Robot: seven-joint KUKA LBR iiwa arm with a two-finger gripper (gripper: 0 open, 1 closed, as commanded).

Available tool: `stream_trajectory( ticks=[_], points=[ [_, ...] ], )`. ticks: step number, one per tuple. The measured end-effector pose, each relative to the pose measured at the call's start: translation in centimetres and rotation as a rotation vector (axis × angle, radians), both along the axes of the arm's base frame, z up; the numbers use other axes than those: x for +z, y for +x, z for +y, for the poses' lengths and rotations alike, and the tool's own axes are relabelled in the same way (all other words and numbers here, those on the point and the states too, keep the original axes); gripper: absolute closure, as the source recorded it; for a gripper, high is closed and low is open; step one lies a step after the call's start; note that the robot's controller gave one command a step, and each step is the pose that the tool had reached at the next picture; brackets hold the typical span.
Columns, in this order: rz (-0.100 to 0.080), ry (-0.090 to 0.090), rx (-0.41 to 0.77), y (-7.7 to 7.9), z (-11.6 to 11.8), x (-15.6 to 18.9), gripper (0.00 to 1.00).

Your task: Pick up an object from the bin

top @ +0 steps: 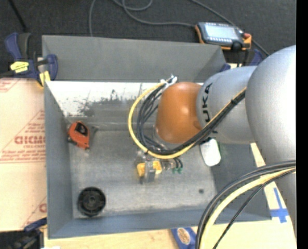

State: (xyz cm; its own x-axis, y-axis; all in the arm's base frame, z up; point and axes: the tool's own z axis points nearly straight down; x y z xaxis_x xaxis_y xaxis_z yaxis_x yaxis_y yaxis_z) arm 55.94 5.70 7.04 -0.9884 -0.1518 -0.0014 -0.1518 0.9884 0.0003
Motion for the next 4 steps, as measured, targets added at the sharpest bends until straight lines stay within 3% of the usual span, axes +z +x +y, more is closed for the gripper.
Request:
stream_trajectory(
  ticks=[1, 2, 3, 4],
  points=[
    [0.0, 0.0, -0.001, 0.0, 0.0, 0.0, 1.0],
    [-0.001, 0.001, 0.009, -1.2, 3.2, 8.6, 1.0],
    [-0.001, 0.001, 0.009, -1.2, 3.2, 8.6, 1.0],
    [0.007, -0.002, 0.016, -1.8, 2.1, 12.8, 1.0]
  ],
)
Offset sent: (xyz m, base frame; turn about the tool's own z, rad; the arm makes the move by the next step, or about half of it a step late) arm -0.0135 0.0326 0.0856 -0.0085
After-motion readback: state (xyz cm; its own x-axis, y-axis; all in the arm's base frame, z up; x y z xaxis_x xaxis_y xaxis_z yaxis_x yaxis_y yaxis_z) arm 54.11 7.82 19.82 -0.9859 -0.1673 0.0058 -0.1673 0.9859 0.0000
